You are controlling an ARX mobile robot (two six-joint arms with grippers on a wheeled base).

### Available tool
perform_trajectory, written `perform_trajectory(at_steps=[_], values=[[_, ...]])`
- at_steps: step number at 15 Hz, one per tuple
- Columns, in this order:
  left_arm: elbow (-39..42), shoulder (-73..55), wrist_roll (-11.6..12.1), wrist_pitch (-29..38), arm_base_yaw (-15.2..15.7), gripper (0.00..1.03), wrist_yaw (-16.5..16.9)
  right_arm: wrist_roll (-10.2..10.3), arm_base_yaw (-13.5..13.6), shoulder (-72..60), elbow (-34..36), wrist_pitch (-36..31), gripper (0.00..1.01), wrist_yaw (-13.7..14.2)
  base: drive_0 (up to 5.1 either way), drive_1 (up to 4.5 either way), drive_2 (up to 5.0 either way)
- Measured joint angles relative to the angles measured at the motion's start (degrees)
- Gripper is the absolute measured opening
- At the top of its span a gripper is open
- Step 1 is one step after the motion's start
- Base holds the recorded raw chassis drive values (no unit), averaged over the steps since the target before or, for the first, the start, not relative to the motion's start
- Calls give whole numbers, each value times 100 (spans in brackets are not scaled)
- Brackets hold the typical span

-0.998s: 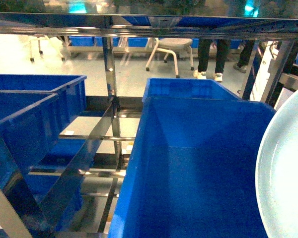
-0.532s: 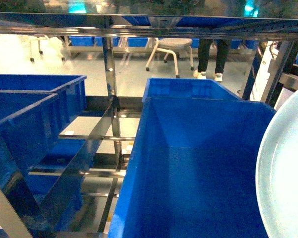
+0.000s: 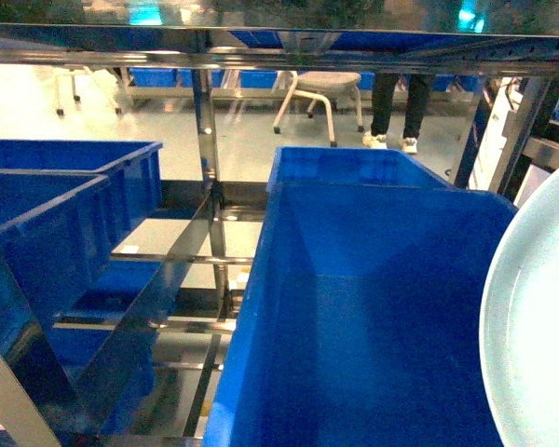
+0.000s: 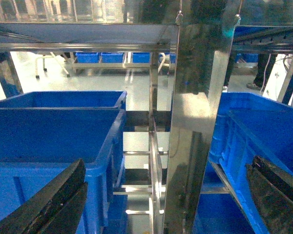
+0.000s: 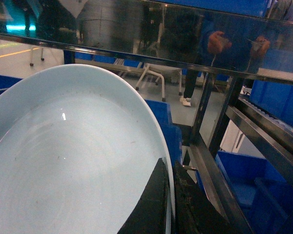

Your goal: Place blue tray on left shelf second layer neatly

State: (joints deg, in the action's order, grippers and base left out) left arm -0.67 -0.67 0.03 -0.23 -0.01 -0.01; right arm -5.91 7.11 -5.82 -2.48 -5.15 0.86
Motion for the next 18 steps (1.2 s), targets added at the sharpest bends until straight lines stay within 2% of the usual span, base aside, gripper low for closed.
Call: perform_trajectory(at_steps=[16,18], values=[[0,0,0,0,0,98,0,-2,2,0,0,17,2,-26,0,0,0],[0,0,0,0,0,98,0,-2,79,63,0,103,2,-74,0,0,0]])
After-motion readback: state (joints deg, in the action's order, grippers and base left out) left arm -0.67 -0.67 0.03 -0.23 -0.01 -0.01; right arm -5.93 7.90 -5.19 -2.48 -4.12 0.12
